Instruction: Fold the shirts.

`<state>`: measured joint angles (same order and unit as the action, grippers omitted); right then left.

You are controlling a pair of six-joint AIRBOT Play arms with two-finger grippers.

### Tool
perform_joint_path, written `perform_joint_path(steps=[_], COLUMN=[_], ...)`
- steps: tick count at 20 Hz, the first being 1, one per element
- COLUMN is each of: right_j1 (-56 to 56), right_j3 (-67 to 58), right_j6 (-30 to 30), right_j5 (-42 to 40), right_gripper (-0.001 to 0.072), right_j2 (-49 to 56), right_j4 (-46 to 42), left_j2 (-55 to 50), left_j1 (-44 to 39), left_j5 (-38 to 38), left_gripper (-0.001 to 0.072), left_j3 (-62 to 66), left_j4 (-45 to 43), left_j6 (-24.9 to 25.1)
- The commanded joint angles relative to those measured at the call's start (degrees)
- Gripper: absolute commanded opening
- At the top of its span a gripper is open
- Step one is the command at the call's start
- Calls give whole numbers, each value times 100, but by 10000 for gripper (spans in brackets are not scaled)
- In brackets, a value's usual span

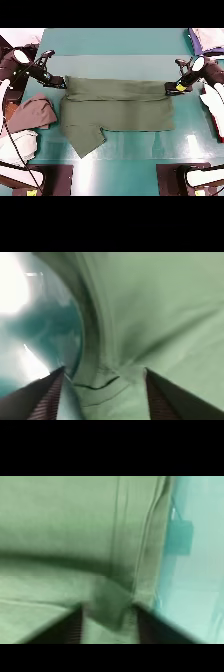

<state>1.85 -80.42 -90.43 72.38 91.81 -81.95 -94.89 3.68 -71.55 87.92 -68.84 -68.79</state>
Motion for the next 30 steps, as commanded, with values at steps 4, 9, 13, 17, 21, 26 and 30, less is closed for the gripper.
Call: perform_joint_path(steps=[4,9,13,17,21,26,30], right_j1=[-55,-55,-55,33,101,101,101], right_j3=[286,1211,1740,1838,1838,1838,1838], right_j6=[321,352,352,354,356,354,354], right_j5=[522,555,286,245,225,236,258], right_gripper=[410,407,408,408,408,407,408], right_j2=[-726,-2092,-2577,-2673,-2673,-2673,-2673], right_j4=[136,219,306,564,855,855,855], left_j2=[240,2096,3578,3985,3982,3982,3982], left_j1=[240,518,518,516,518,516,516], left_j5=[-1115,-898,-553,-387,57,807,1158], left_gripper=[591,483,482,483,483,483,481], left_j3=[26,-2214,-4428,-5650,-6170,-6258,-6258], left_j4=[-415,-251,195,688,850,1246,1443], left_j6=[-695,-804,-968,-1069,-1025,-1019,-1010])
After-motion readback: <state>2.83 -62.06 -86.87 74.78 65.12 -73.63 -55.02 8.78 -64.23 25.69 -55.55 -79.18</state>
